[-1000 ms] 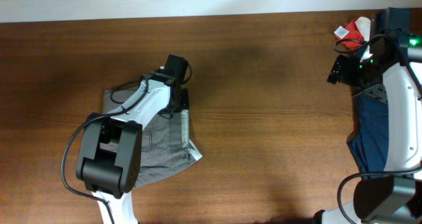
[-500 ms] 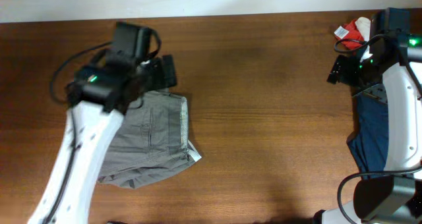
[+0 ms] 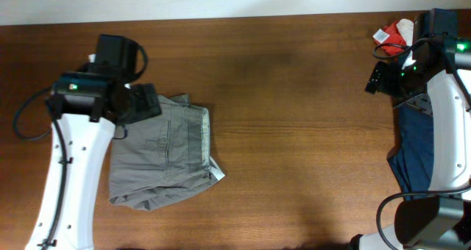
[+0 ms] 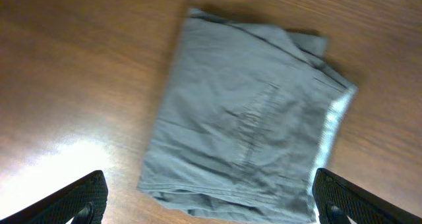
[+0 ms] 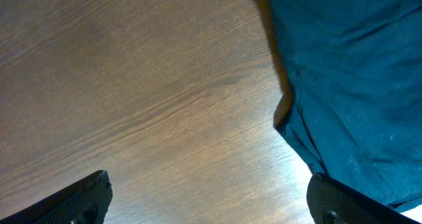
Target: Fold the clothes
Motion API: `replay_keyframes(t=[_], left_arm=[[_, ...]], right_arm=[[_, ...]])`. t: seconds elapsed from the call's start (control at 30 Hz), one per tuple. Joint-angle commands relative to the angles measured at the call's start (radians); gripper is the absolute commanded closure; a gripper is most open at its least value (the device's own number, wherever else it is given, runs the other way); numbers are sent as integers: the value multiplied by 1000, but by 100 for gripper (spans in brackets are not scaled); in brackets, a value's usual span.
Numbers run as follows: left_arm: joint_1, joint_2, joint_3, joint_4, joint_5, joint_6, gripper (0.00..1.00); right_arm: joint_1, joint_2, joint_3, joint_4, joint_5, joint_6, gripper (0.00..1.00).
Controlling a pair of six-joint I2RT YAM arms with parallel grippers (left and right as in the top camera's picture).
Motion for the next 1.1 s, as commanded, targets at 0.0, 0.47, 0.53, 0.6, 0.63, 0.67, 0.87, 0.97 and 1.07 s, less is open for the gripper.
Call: replay_keyframes(t=[0.0, 0.47, 0.53, 0.6, 0.63, 0.67, 0.87, 0.97, 1.07], left_arm=[[90, 4, -29, -11, -7, -18, 1], [310, 8, -445, 339, 173, 23, 1], [384, 17, -460, 363, 268, 71, 1], [440, 31, -461, 365, 304, 90, 1], [462, 39, -461, 369, 326, 120, 1], [480, 51, -461, 375, 341, 146, 1], [544, 178, -461, 394, 446, 248, 1], [550, 231, -461, 408, 666, 365, 1], [550, 254, -461, 403, 740, 425, 1]], right_arm=[[-4, 1, -2, -3, 2, 2, 2], [-4, 1, -2, -3, 2, 2, 2], [-4, 1, -2, -3, 2, 2, 2], [-4, 1, -2, -3, 2, 2, 1], [-4, 1, -2, -3, 2, 2, 2], [-4, 1, -2, -3, 2, 2, 1], [-4, 1, -2, -3, 2, 2, 2], [-4, 1, -2, -3, 2, 2, 2], [-4, 1, -2, -3, 2, 2, 2]])
